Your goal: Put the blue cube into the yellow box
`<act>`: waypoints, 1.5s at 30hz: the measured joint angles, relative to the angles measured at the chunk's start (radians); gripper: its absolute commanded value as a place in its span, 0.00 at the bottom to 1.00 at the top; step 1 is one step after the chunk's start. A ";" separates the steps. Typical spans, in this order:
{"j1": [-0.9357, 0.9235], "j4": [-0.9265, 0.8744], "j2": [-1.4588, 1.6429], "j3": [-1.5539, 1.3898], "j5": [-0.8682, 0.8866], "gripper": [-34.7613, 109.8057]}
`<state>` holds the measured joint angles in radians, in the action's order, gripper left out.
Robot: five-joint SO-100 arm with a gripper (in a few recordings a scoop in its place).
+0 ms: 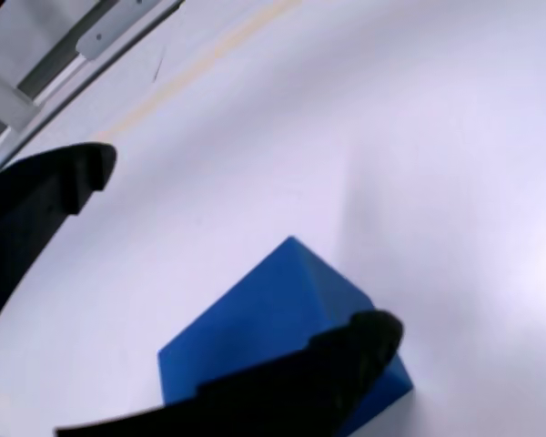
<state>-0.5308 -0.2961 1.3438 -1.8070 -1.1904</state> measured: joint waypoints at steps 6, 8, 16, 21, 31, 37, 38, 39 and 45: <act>0.026 -0.078 -0.069 0.097 0.060 0.61; 0.038 -0.107 -0.071 0.112 0.081 0.61; 0.080 -0.293 -0.071 0.121 0.216 0.61; 0.089 -0.383 -0.071 0.121 0.290 0.61; 0.087 -0.485 -0.107 0.275 0.368 0.61; 0.087 -0.518 -0.173 0.333 0.371 0.61; 0.087 -0.529 -0.183 0.344 0.373 0.61; 0.087 -0.543 -0.193 0.357 0.376 0.61; 0.087 -0.561 -0.227 0.411 0.383 0.58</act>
<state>-0.4433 -0.8575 1.1167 -1.3959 -0.8069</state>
